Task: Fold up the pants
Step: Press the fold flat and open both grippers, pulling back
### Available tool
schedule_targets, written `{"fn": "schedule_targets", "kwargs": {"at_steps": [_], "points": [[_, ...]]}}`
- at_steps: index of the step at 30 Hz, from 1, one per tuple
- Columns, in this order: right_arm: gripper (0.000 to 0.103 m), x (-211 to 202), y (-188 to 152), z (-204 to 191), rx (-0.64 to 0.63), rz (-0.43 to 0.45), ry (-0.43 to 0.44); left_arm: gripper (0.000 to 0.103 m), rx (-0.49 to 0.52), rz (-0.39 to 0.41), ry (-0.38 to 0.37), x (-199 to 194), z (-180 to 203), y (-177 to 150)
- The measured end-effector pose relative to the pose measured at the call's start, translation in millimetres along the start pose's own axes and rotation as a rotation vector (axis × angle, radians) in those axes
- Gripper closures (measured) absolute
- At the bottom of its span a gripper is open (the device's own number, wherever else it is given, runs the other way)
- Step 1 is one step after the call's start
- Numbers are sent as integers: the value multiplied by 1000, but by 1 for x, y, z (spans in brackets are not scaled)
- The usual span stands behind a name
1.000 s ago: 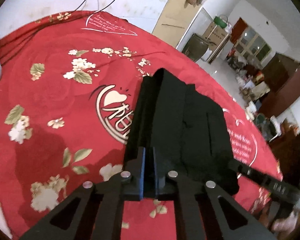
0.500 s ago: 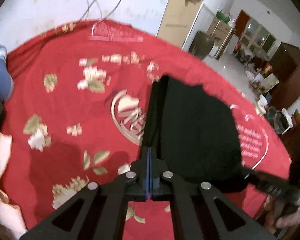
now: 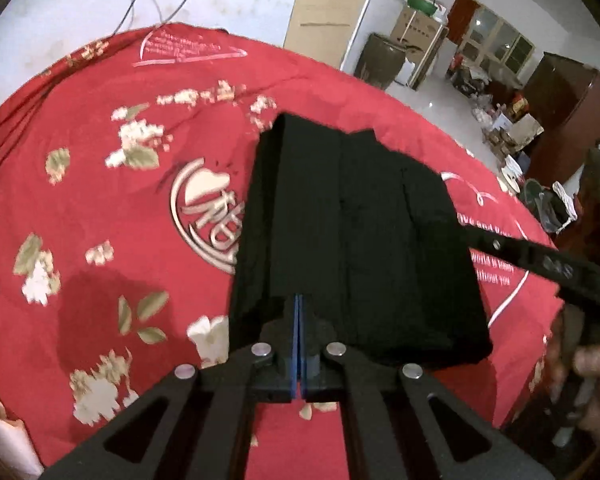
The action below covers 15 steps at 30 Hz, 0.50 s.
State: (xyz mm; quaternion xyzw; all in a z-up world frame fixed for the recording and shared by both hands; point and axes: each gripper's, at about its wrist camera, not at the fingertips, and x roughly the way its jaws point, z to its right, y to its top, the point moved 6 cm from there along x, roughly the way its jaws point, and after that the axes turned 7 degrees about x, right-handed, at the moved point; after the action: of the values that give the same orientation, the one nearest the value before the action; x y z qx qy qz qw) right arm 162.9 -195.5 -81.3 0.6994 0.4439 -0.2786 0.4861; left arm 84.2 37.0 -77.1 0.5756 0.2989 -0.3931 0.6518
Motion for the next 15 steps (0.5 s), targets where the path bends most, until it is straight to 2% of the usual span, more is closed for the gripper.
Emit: {"fn": "schedule_targets", "kwargs": {"at_steps": [5,9,13,15], "points": [[71,9,35,-4,-19,82,28,101,68,45,20,13,7,46],[71,22,54,-12,-74,97,27,100,124,62,54,37,10,84],[71,44,60,1,-62,68,5,100,124,10,71,70,0,91],[72,49,59,6,-44,70,24,99,121,39,67,71,-1,88]]}}
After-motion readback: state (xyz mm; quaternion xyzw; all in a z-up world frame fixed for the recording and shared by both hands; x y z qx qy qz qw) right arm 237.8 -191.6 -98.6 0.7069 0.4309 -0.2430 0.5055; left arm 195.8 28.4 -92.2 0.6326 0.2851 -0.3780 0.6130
